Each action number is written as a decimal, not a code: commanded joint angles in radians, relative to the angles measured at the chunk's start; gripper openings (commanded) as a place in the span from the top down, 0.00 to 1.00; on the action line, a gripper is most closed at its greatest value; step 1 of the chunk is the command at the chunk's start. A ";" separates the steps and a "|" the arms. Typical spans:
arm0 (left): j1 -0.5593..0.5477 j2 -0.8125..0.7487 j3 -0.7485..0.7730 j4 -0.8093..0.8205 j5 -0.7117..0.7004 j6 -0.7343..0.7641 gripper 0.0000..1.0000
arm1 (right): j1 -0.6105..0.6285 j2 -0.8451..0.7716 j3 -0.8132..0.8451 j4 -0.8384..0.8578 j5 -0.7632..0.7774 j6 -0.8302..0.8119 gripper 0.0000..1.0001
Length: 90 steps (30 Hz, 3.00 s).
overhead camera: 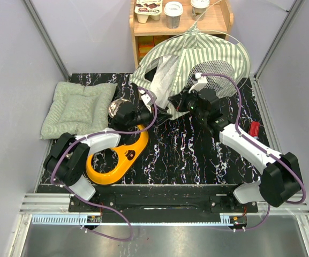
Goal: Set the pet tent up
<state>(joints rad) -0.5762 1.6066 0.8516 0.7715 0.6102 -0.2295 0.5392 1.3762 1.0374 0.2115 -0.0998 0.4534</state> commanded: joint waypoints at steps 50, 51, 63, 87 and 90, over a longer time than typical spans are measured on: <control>0.018 -0.047 0.165 -0.268 0.126 0.096 1.00 | -0.042 -0.019 0.032 -0.006 0.074 -0.068 1.00; 0.018 -0.050 0.168 -0.268 0.126 0.094 1.00 | -0.041 -0.019 0.030 -0.006 0.074 -0.071 1.00; 0.035 -0.043 0.316 -0.435 0.082 0.110 1.00 | -0.041 -0.020 0.000 -0.021 0.022 -0.136 1.00; 0.079 -0.034 0.366 -0.509 0.071 0.157 1.00 | -0.042 -0.006 0.018 -0.080 -0.075 -0.124 0.87; 0.078 -0.030 0.343 -0.500 0.066 0.170 1.00 | -0.041 -0.031 0.036 -0.078 -0.074 -0.099 0.75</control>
<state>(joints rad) -0.5129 1.5852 1.1835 0.1581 0.7113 -0.0933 0.5201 1.3766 1.0271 0.1513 -0.1852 0.3435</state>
